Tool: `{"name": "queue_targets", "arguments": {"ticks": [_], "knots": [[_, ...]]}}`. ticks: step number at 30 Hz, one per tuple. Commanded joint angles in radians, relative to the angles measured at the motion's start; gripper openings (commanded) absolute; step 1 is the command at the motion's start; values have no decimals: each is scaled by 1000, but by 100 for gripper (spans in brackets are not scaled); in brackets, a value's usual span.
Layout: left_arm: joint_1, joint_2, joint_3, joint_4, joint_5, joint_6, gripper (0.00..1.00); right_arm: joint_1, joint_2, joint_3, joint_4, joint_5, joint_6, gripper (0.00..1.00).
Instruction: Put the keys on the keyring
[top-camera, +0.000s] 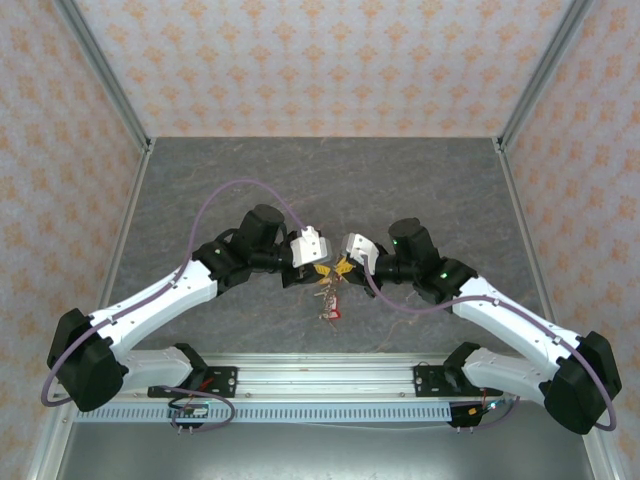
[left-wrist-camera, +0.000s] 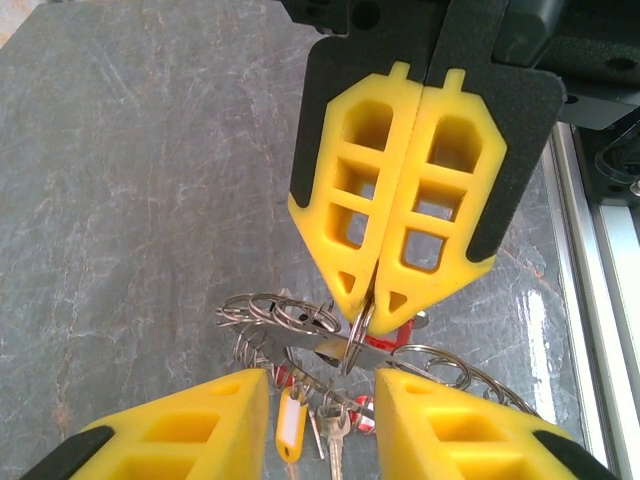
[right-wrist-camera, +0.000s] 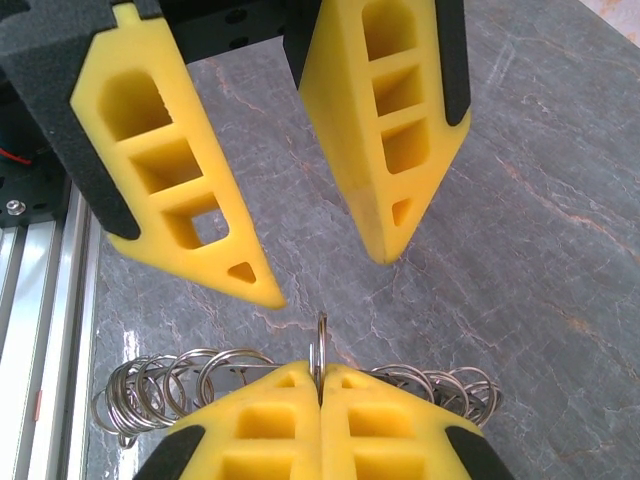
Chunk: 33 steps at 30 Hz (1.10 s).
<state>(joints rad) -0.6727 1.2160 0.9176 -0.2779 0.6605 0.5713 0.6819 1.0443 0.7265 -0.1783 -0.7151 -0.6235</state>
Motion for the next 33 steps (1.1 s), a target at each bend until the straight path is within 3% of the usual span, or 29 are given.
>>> {"name": "queue_targets", "arguments": {"ticks": [1,16,23,33], "knots": [[-4,-10,20,-19,-24,10,33,2,-3,45,24,-30,-22,0],[0,-2,22,-16,-19,18,33,5,17,59,30,-27,-43,0],[30,-18,-9,39,33,-23,33,5,1,55,7,-28,-66,0],[44,-24,-10,-12,102,-14,34,5,-26,38,13,-73,-104,0]]}}
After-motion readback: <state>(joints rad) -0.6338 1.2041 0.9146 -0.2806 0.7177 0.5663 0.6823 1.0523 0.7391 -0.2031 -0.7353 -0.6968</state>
